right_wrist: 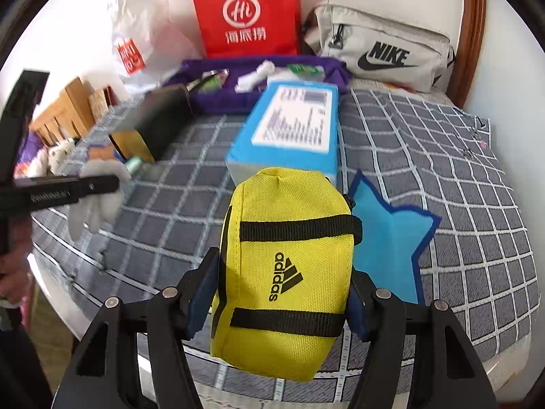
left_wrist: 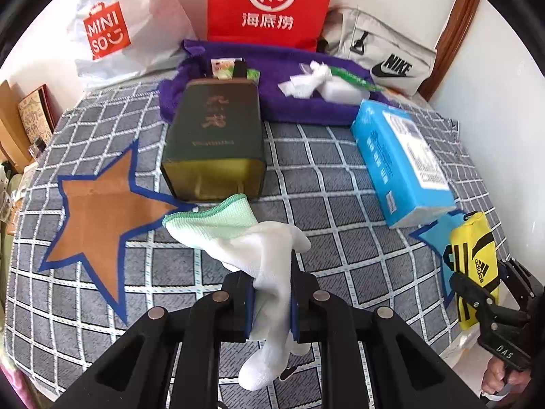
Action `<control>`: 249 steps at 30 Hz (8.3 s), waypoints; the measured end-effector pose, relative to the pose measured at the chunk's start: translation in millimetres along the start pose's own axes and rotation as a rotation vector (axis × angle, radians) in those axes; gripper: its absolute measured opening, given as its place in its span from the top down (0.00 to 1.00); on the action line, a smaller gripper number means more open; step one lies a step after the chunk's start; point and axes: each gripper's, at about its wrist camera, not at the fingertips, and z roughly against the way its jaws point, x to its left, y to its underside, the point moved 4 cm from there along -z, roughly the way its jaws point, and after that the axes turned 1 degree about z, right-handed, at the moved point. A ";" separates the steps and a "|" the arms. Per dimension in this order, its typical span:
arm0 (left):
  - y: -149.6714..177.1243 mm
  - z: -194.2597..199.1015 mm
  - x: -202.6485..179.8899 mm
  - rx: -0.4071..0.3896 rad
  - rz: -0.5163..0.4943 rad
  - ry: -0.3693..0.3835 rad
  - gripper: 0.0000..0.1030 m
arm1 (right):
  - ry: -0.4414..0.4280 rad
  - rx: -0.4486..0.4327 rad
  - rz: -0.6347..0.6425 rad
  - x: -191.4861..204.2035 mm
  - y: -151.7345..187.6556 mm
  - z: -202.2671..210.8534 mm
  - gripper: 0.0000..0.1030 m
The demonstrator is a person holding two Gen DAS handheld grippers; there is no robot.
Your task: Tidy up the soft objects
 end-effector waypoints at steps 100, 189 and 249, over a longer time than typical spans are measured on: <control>-242.4 -104.1 42.4 -0.086 0.110 0.082 0.84 | -0.157 0.006 -0.025 -34.1 -276.3 -179.4 0.47; -239.6 -124.0 25.8 -0.037 0.088 0.014 0.05 | -0.107 -0.043 -0.040 -37.7 -279.9 -155.4 0.21; 23.8 182.0 -31.2 -0.385 0.065 -0.101 0.04 | 0.060 -0.240 -0.065 18.7 -39.7 152.2 0.01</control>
